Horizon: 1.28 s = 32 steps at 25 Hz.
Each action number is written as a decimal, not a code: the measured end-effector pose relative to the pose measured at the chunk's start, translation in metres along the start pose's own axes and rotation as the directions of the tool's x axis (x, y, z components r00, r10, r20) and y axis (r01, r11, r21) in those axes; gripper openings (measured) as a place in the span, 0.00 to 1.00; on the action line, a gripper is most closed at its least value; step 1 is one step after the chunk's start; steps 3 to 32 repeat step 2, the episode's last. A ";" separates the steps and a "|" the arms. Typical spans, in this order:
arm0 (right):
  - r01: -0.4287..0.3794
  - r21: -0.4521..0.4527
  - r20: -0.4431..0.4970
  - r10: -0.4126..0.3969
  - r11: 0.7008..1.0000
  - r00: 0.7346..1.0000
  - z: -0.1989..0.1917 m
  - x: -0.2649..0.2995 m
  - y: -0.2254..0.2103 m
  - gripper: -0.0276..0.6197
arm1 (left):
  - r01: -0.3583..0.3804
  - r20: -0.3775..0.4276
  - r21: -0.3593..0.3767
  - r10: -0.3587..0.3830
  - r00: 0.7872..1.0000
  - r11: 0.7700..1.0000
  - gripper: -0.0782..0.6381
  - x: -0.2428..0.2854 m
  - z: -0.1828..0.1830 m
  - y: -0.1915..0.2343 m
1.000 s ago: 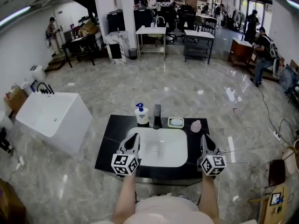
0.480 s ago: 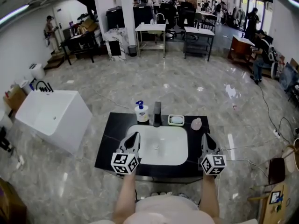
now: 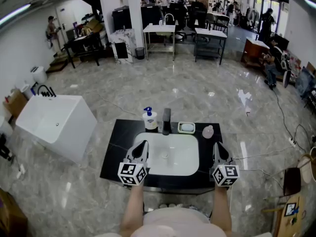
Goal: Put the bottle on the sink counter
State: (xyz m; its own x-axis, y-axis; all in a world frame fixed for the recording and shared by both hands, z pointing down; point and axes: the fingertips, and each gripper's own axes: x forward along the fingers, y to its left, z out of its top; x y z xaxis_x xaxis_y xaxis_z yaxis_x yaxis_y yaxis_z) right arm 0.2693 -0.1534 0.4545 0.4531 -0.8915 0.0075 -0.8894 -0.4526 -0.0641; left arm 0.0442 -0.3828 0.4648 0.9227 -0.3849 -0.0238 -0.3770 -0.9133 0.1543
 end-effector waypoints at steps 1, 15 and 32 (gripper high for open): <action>0.000 0.001 -0.001 0.000 1.000 1.000 -0.001 0.000 0.000 0.06 | 0.001 -0.001 -0.002 -0.001 1.000 1.000 0.15 0.000 -0.001 0.001; 0.001 0.001 -0.002 -0.001 1.000 1.000 -0.002 0.001 0.001 0.06 | 0.001 -0.002 -0.003 -0.001 1.000 1.000 0.15 0.000 -0.002 0.001; 0.001 0.001 -0.002 -0.001 1.000 1.000 -0.002 0.001 0.001 0.06 | 0.001 -0.002 -0.003 -0.001 1.000 1.000 0.15 0.000 -0.002 0.001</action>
